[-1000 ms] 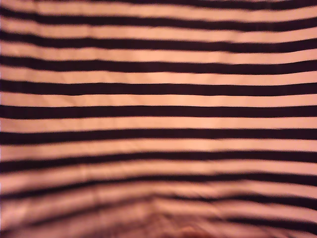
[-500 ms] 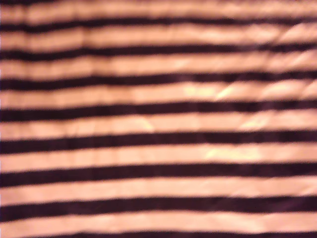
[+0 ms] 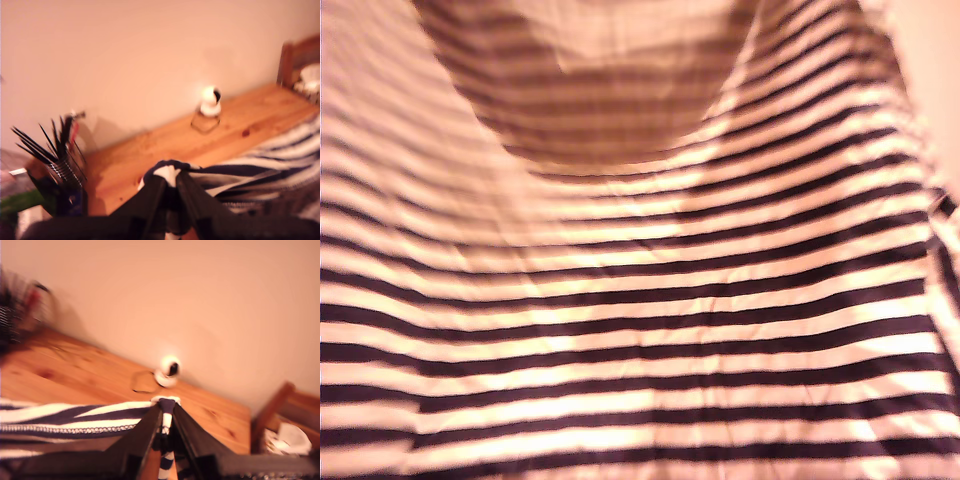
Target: Fold the t-shirt in front of you. After folding it, place it to the right side.
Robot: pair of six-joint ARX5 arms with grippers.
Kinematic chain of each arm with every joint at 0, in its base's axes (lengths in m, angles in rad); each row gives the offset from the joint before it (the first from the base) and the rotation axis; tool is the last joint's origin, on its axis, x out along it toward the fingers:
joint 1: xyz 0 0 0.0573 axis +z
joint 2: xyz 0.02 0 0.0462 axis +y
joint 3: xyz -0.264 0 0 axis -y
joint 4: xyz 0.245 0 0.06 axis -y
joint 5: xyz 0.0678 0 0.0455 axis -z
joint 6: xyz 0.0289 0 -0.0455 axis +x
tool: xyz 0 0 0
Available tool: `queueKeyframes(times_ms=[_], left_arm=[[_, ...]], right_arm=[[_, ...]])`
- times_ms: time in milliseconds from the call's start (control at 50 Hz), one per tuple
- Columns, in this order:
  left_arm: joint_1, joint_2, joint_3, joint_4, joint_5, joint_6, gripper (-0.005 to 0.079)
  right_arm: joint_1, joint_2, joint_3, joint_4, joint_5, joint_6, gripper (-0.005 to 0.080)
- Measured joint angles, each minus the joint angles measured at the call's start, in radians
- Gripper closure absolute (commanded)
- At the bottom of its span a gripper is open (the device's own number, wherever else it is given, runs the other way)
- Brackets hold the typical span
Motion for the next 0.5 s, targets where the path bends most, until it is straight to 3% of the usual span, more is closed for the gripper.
queueKeyframes(times_ms=[500], left_arm=[[0.005, 0.053, -0.024, 0.116, -0.005, 0.025, 0.0762]], right_arm=[[-0.17, 0.067, 0.0, 0.078, -0.219, 0.029, 0.0765]])
